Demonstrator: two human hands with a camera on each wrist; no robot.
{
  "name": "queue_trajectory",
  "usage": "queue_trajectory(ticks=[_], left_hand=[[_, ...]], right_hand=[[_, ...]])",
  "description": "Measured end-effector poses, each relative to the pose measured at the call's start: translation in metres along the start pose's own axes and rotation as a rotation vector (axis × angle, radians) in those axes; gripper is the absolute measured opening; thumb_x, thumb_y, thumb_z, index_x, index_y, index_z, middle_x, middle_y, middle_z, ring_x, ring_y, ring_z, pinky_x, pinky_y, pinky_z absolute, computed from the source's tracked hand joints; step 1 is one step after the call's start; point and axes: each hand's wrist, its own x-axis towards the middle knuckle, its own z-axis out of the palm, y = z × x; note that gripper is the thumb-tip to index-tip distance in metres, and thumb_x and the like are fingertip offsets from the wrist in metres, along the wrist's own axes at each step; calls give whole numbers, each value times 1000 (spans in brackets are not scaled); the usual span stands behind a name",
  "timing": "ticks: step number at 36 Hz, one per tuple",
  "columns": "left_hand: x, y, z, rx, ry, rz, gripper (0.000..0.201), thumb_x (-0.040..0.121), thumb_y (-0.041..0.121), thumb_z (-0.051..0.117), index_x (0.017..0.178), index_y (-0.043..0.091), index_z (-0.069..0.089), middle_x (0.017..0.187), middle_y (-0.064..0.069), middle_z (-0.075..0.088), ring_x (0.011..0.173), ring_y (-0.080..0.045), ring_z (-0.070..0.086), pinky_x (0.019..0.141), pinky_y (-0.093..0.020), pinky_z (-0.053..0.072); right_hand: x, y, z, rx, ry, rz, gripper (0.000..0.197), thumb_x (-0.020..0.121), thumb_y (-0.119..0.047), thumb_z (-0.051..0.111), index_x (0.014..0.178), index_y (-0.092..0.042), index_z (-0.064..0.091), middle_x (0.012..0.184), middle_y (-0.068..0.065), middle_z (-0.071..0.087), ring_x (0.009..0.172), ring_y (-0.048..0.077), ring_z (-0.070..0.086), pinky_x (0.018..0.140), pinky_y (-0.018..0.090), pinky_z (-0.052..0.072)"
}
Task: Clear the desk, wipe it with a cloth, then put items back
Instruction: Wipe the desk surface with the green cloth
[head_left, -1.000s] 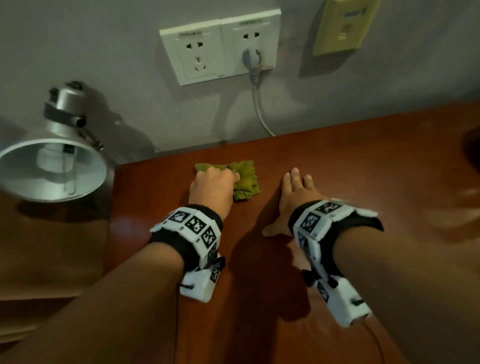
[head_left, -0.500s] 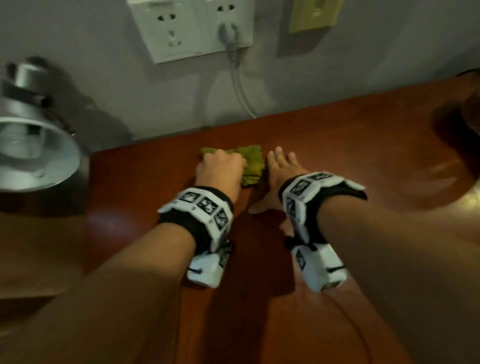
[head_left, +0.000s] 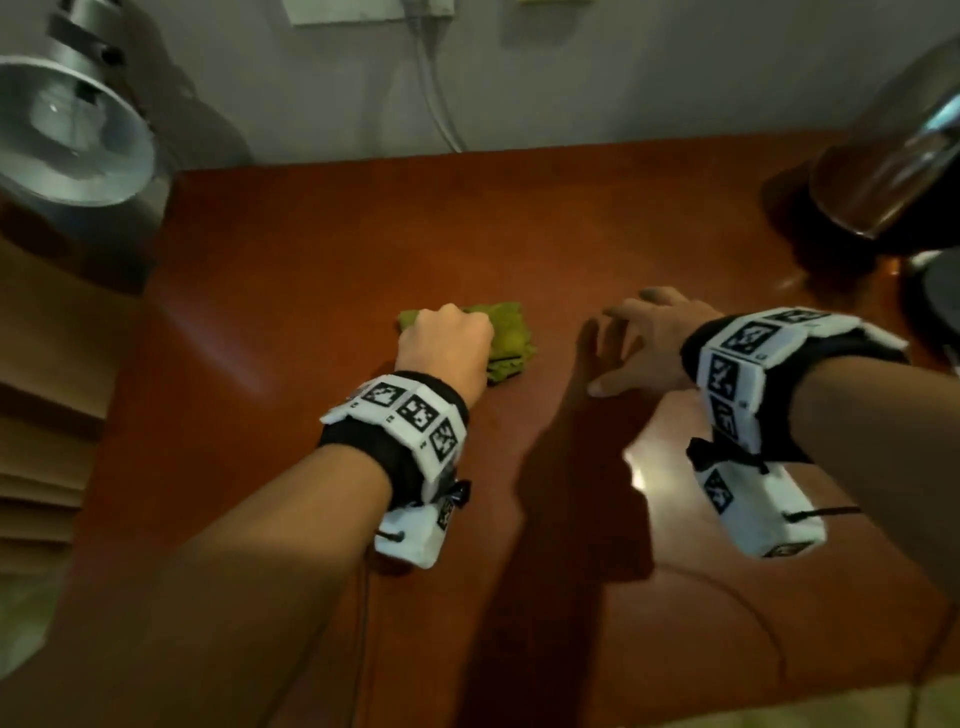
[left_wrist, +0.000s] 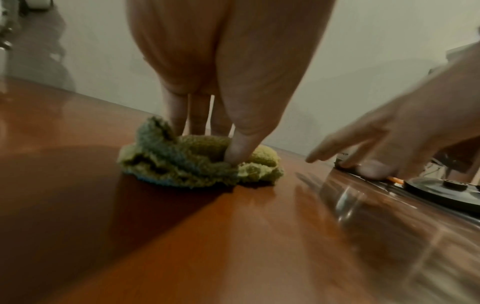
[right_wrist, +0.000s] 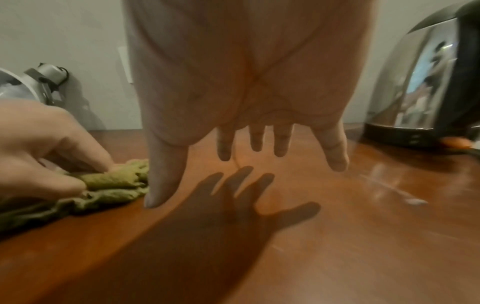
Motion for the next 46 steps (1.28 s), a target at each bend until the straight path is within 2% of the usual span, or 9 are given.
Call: queue_trajectory(ticks=[7,12,14,20,27,31,38,41,46], left_hand=[[-32,44,14,-105,-2,-157,33,90,23,59,121,15,66,120,-11,56,111,-36,53,89,-46,51],[-66,71,25,-256,85,-346,43,87,49,50,90,10,68,107,-7,56,103,-33,53,85,-46,49],[-76,76,30,-236,111,-362,41,92,47,48,83,11,65,101,-7,56,100,-34,55,82,-46,50],[-93,73,45,-202,128,-240,11,91,23,62,100,17,64,108,-7,56,103,-32,55,81,-46,50],[-127,75,58,-268,151,-196,38,87,21,70,122,16,57,123,-7,47,114,-28,49,91,-37,43],[-143,88,64,-236,173,-254,30,88,27,68,117,18,67,125,-8,41,119,-29,39,95,-40,41],[-145,122,63,-231,97,-82,30,91,12,63,116,28,69,126,-3,61,116,-27,57,92,-38,47],[-134,147,64,-254,86,-49,25,89,14,66,108,29,72,119,-2,66,113,-27,58,91,-39,49],[-110,184,64,-274,121,-42,20,88,15,68,102,27,74,112,-4,69,109,-30,59,92,-42,51]], right_hand=[[-35,76,42,-30,-16,-72,108,65,-71,70,150,-39,12,160,-2,3,144,34,15,113,47,26],[-45,82,62,7,-1,-126,111,65,-71,70,150,-42,6,161,-1,-4,147,34,3,116,51,19],[-50,78,69,16,-4,-141,111,66,-70,70,151,-42,5,161,-1,-4,147,34,2,116,51,18],[-71,67,94,39,-35,-147,112,69,-67,71,151,-41,-1,161,-4,-7,147,34,-1,117,51,16],[-89,59,111,6,-37,-100,115,71,-69,68,153,-34,-5,161,-3,-11,147,33,-4,117,51,15],[-99,55,116,12,-26,-100,114,72,-68,68,153,-31,-3,161,-2,-9,147,32,-3,117,50,16],[-104,83,113,49,45,-58,119,70,-64,72,154,-26,-4,161,-3,-11,147,30,-7,116,55,15],[-99,113,108,50,36,-13,122,68,-64,74,154,-27,-4,160,-5,-12,147,28,-8,113,61,13],[-85,152,112,7,-47,-32,127,63,-74,69,153,-30,-8,160,-4,-16,147,27,-9,115,59,10]])
